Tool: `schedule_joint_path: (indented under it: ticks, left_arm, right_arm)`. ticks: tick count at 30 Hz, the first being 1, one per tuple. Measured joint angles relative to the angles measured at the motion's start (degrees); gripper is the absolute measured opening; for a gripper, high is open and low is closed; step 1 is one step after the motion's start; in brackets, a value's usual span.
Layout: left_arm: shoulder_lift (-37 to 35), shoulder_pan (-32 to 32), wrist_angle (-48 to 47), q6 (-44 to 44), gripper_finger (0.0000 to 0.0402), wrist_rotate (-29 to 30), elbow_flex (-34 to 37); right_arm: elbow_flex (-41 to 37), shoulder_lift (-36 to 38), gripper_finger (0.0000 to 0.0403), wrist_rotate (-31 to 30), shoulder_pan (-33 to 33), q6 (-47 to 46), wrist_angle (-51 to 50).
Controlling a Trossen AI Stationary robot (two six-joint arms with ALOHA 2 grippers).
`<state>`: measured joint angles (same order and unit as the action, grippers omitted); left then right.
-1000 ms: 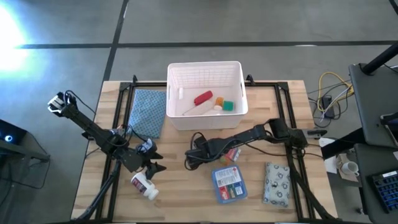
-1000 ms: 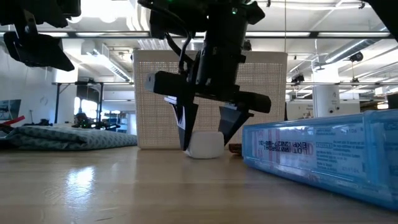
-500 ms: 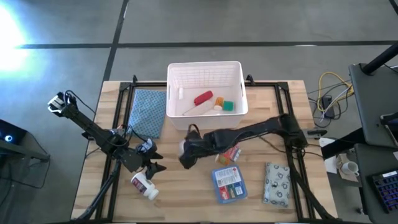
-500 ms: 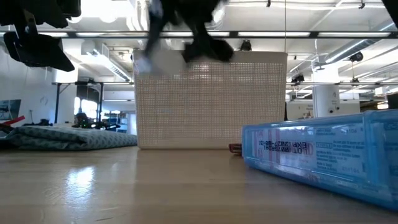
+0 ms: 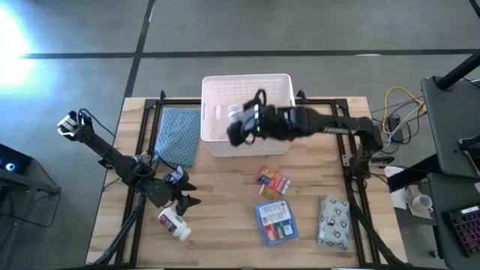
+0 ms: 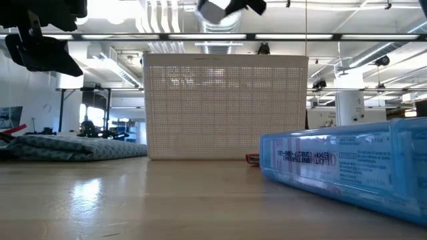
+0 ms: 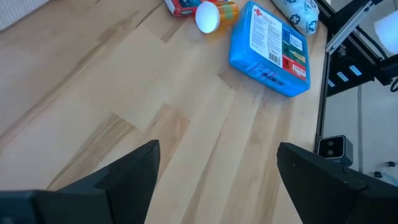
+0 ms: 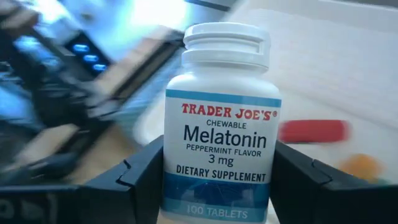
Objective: Pick & place medical supplies in basket/bin
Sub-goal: Put the white and blue medicine bottle into the white bin, then put the orange pill bottle into the white bin
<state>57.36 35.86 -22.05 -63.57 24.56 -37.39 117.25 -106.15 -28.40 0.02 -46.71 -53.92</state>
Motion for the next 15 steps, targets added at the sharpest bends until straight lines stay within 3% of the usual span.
schedule_joint_path:
  ticks: [7, 15]
  left_arm:
    - [0.0, 0.0, 0.03, 0.0, 0.0301, 0.01, 0.0]
    - [0.0, 0.0, 0.02, 0.0, 0.0301, 0.02, 0.36]
  right_arm:
    - [-1.1, -0.63, 0.0254, -0.09, -7.66, 2.16, -5.9]
    - [-3.34, -0.7, 0.0326, -0.12, -9.3, 4.09, -6.27]
